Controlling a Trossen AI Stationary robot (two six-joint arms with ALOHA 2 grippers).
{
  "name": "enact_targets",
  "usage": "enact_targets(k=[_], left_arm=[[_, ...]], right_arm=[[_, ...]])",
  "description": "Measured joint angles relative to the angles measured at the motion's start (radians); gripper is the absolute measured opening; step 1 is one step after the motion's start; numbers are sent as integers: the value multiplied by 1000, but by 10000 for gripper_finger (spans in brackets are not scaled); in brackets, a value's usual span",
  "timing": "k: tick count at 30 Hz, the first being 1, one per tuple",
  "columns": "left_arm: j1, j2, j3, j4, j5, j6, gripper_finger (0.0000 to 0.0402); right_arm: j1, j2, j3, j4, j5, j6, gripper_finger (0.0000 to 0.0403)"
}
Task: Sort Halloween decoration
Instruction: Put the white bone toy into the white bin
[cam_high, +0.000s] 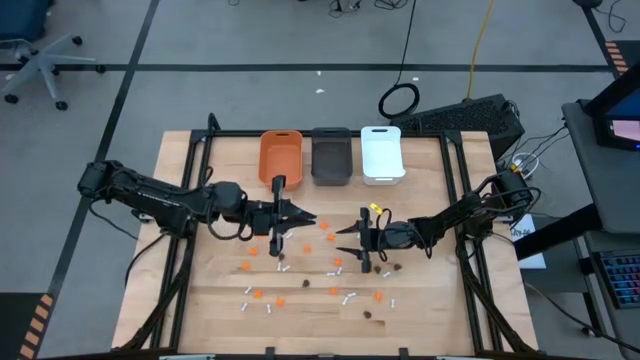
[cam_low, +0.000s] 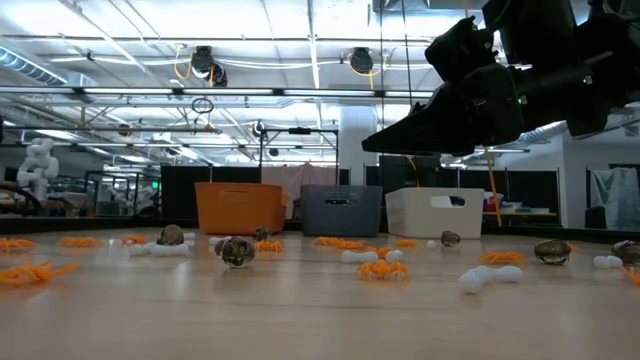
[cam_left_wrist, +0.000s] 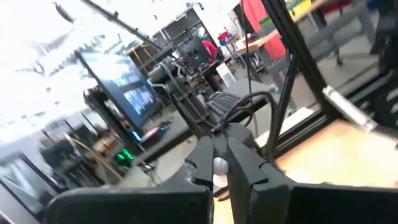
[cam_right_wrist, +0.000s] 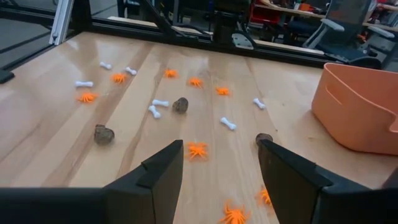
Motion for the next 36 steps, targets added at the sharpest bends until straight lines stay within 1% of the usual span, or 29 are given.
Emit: enact_targets(k=[6,16,19,24,29,36], left_arm=[[0,0,0,0,19,157,12],[-10,0,0,0,22,319,12],[-16,0,0,0,24,328,12],[-16,0,0,2,25,250,12],[-15,1,0,16,25,114,12],[-16,1,0,25,16,-217,12]], right_arm=[[0,0,0,0,0,0,196],[0,0,0,0,1,0,196],[0,0,0,0,1,0,196],[0,0,0,0,1,0,196],[0,0,0,0,1,0,196],[0,0,0,0,1,0,196]])
